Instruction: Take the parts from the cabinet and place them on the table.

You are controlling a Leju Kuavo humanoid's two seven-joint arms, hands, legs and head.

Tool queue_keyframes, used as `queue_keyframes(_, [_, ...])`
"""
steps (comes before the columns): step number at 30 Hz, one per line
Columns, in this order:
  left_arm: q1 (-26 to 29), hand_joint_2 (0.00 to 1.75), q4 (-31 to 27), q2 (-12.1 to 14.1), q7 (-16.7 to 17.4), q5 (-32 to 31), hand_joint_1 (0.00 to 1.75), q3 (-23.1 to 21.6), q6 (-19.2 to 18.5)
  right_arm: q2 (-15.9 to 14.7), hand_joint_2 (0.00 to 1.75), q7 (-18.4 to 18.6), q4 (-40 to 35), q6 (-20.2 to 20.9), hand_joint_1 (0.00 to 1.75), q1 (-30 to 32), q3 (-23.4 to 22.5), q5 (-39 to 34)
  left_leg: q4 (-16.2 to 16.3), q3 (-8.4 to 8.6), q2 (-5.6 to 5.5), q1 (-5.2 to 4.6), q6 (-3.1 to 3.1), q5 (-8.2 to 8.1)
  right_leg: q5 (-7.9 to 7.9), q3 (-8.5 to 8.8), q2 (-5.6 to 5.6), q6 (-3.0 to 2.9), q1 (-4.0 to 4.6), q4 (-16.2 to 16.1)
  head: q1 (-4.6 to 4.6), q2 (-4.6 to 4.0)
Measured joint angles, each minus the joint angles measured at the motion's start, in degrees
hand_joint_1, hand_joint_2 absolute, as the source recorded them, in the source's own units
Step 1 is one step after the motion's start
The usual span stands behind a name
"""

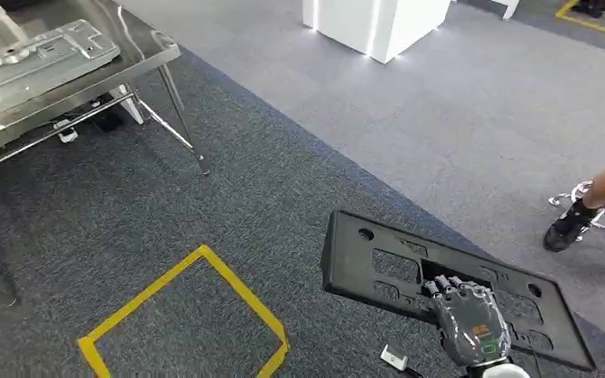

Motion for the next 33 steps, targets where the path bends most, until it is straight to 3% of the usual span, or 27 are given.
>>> queue_keyframes(1, [0.0,1.75,0.0,0.0,0.4,0.0,0.00,0.0,0.0,-0.1,1.75,0.0,0.0,0.0,1.75,0.1,0.0,0.0,3.9,-1.88,0.25,0.19,-0.23,-1.55,-0.07,-0.01,-0.84,-0.07,0.03,0.0,0.00,0.00])
queue_keyframes(2, [0.1,1.75,0.0,0.0,0.6,0.2,0.00,0.1,0.1,-0.1,1.75,-0.1,0.0,0.0,1.75,0.1,0.0,0.0,6.2,-2.97,0.39,0.37,-0.41,-1.89,-0.13,-0.02,-1.57,-0.07,0.03,0.1,0.00,0.00])
queue_keyframes(3, [0.1,1.75,0.0,0.0,1.0,0.3,0.00,0.2,0.1,-0.1,1.75,-0.1,0.0,0.0,1.75,0.2,0.0,0.0,5.6,-2.68,0.55,0.55,-0.53,-0.87,-0.23,0.05,-2.41,-0.04,0.01,0.1,0.00,0.00])
queue_keyframes(5, [0.2,1.75,-0.1,0.0,1.5,0.5,0.00,0.3,-0.2,-0.1,1.75,0.0,-0.1,0.1,1.75,0.1,0.0,0.0,-2.5,1.64,1.44,0.72,-0.56,3.59,-0.52,0.40,-3.84,0.26,-0.07,0.1,0.00,0.00])
queue_keyframes(6, [0.2,1.75,-0.1,0.0,1.7,0.7,0.00,0.3,-0.4,-0.1,1.75,0.0,-0.2,0.1,1.75,0.1,0.0,0.0,-7.7,4.54,2.84,0.70,-0.39,5.69,-0.72,0.68,-4.46,0.54,-0.10,0.2,0.00,0.00])
queue_keyframes(7, [0.1,1.75,-0.1,0.0,1.9,0.9,0.00,0.3,-0.6,-0.2,1.75,0.0,-0.2,0.1,1.75,0.2,0.0,0.0,-11.2,6.12,6.15,0.30,-0.08,5.34,-0.99,0.89,-5.07,0.94,0.11,0.3,0.00,0.00])
queue_keyframes(9, [0.1,1.75,-0.1,0.0,2.1,1.1,0.00,0.3,-0.7,-0.4,1.75,0.0,-0.4,0.0,1.75,0.1,0.0,0.0,-11.2,6.06,4.36,-0.02,0.61,5.70,-1.21,1.02,-6.07,1.56,0.42,0.4,0.00,0.00])
queue_keyframes(11, [0.2,1.75,-0.1,0.0,2.0,1.3,0.00,0.4,-1.1,-0.4,1.75,0.0,-0.5,0.0,1.75,0.1,-0.1,0.0,-11.4,5.70,3.06,-0.32,1.21,5.77,-1.18,1.58,-7.29,2.17,0.21,0.0,0.02,0.00])
queue_keyframes(12, [0.1,1.75,-0.1,-0.1,1.9,1.3,0.00,0.6,-1.7,-0.4,1.75,0.0,-0.5,0.0,1.75,0.1,-0.2,-0.1,-12.4,6.66,2.31,0.31,1.83,6.29,-1.68,1.71,-6.59,2.74,-0.12,0.2,0.00,0.00])
queue_keyframes(13, [0.0,1.75,-0.1,-0.1,1.9,1.0,0.00,0.7,-2.3,-0.4,1.75,-0.1,-0.5,0.0,1.75,0.0,-0.3,-0.2,-12.7,6.88,1.70,0.28,2.02,6.41,-2.61,1.55,-3.00,2.88,-0.19,1.5,0.11,0.00])
queue_keyframes(14, [-0.2,1.75,-0.1,-0.1,1.9,0.7,0.00,0.9,-2.8,-0.5,1.75,0.0,-0.6,0.0,1.75,-0.1,-0.4,-0.2,-12.7,6.87,1.31,0.31,2.34,6.61,-4.64,0.09,-0.60,2.81,-0.27,4.5,0.07,0.00])
queue_keyframes(15, [-0.6,1.75,-0.1,-0.1,1.9,0.2,0.00,1.1,-3.4,-0.7,1.75,0.0,-0.6,0.1,1.75,-0.1,-0.5,-0.2,-12.6,6.80,0.57,0.34,2.42,6.64,-6.91,-2.13,0.57,2.84,-0.19,8.9,0.17,0.00])
queue_keyframes(16, [-0.9,1.75,0.1,-0.1,2.1,-0.1,0.00,1.3,-3.9,-1.0,1.75,0.0,-0.6,0.4,1.75,-0.2,-0.5,-0.3,-12.6,6.77,-0.22,0.26,2.52,6.65,-8.64,-4.54,1.00,2.90,-0.17,13.4,0.17,0.00])
queue_keyframes(17, [-1.2,1.75,0.5,-0.1,2.4,-0.2,0.00,1.6,-4.3,-1.4,1.75,0.0,-0.6,0.7,1.75,-0.3,-0.5,-0.5,-12.5,6.74,-1.05,0.15,2.62,6.66,-9.29,-6.39,1.08,2.95,-0.18,16.6,0.17,0.00])
queue_keyframes(18, [-1.4,1.75,0.8,-0.1,2.8,-0.4,0.00,1.9,-4.5,-1.8,1.75,0.0,-0.6,1.1,1.75,-0.6,-0.6,-0.7,-12.4,6.74,-1.95,0.11,2.65,6.63,-8.37,-7.05,1.09,2.95,-0.18,17.2,0.17,0.00])
queue_keyframes(20, [-1.6,1.75,1.4,-0.1,3.4,-0.7,0.00,2.4,-4.8,-3.5,1.75,0.2,-1.1,1.6,1.75,-1.2,-1.1,-1.8,-12.0,6.88,-3.76,0.12,2.61,6.47,-3.29,-4.67,1.32,2.78,-0.23,10.9,0.17,0.00])
queue_keyframes(21, [-1.7,1.75,1.6,-0.1,3.5,-0.7,0.00,2.6,-4.8,-4.5,1.75,0.1,-1.6,2.2,1.75,-1.5,-1.8,-2.4,-11.8,6.98,-4.59,0.13,2.50,6.37,-0.56,-2.51,2.38,2.68,-0.32,5.8,0.17,0.00])
queue_keyframes(22, [-1.8,1.75,1.7,-0.1,3.8,-0.7,0.00,2.8,-5.0,-5.6,1.75,-0.1,-2.1,2.9,1.75,-2.1,-2.8,-2.9,-11.7,6.70,-5.28,0.27,2.37,6.28,0.21,-0.97,5.74,2.42,-0.56,1.9,0.18,0.00])
queue_keyframes(23, [-2.0,1.75,1.9,-0.1,4.0,-0.7,0.00,2.8,-5.4,-6.7,1.75,-0.5,-2.4,3.7,1.75,-2.7,-4.0,-3.4,-11.1,6.33,-5.94,-0.16,2.13,6.19,-0.26,-0.59,6.96,2.32,-0.67,0.5,0.17,0.00])
queue_keyframes(26, [-1.9,1.75,2.3,-0.1,4.2,-0.7,0.00,3.3,-5.9,-9.3,1.75,-1.5,-3.2,5.3,1.75,-5.4,-7.0,-4.6,-11.7,5.28,-7.95,0.42,0.98,6.80,-0.10,-0.78,4.92,1.84,-0.20,0.7,0.15,0.00])
queue_keyframes(27, [-1.9,1.75,2.3,-0.1,4.2,-0.7,0.00,3.5,-5.9,-9.7,1.75,-1.5,-3.5,5.6,1.75,-6.0,-7.7,-4.7,-11.6,5.32,-8.60,0.13,0.61,6.79,0.22,-0.43,4.14,1.35,-0.78,-0.1,0.15,0.00])
queue_keyframes(28, [-1.9,1.75,2.4,0.0,4.3,-0.7,0.00,3.7,-6.0,-10.0,1.75,-1.6,-3.7,5.8,1.75,-6.6,-8.2,-4.7,-10.3,5.04,-4.69,-0.08,0.40,5.80,0.46,0.02,3.04,1.05,-0.69,-0.6,0.18,0.00])
queue_keyframes(29, [-2.0,1.75,2.4,0.0,4.3,-0.7,0.00,3.8,-6.0,-10.2,1.75,-1.6,-4.0,6.0,1.75,-6.7,-8.4,-4.7,-7.8,3.70,-1.70,-0.04,0.07,3.91,0.45,0.15,2.35,0.61,-0.61,-0.7,0.00,0.00])
queue_keyframes(30, [-2.2,1.75,2.4,0.0,4.3,-0.8,0.00,4.0,-6.1,-10.6,1.75,-1.6,-4.2,6.0,1.75,-6.8,-8.6,-4.5,-3.5,1.55,-0.27,0.15,-0.22,1.54,0.39,0.17,1.29,0.43,-0.38,-0.7,0.02,0.00])
queue_keyframes(31, [-2.3,1.75,2.4,0.0,4.5,-0.8,0.00,4.1,-6.3,-10.9,1.75,-1.3,-4.2,6.1,1.75,-6.8,-8.6,-3.8,1.1,-0.77,0.19,0.42,-0.41,-0.42,0.28,0.23,0.23,0.29,-0.25,-0.7,0.02,0.00])
queue_keyframes(32, [-2.4,1.75,2.5,0.0,4.7,-0.8,0.00,4.1,-6.4,-11.1,1.75,-0.9,-4.2,6.1,1.75,-7.0,-8.6,-3.2,4.5,-2.62,0.31,0.59,-0.60,-1.49,0.17,0.22,-0.74,0.25,-0.19,-0.7,0.02,0.00])
queue_keyframes(33, [-2.5,1.75,2.7,0.0,5.0,-0.9,0.00,4.1,-6.5,-11.7,1.75,-0.6,-4.2,6.1,1.75,-7.5,-8.6,-3.0,5.6,-3.34,0.46,0.72,-0.76,-1.08,0.07,0.27,-1.74,0.29,-0.20,-0.6,0.02,0.00])
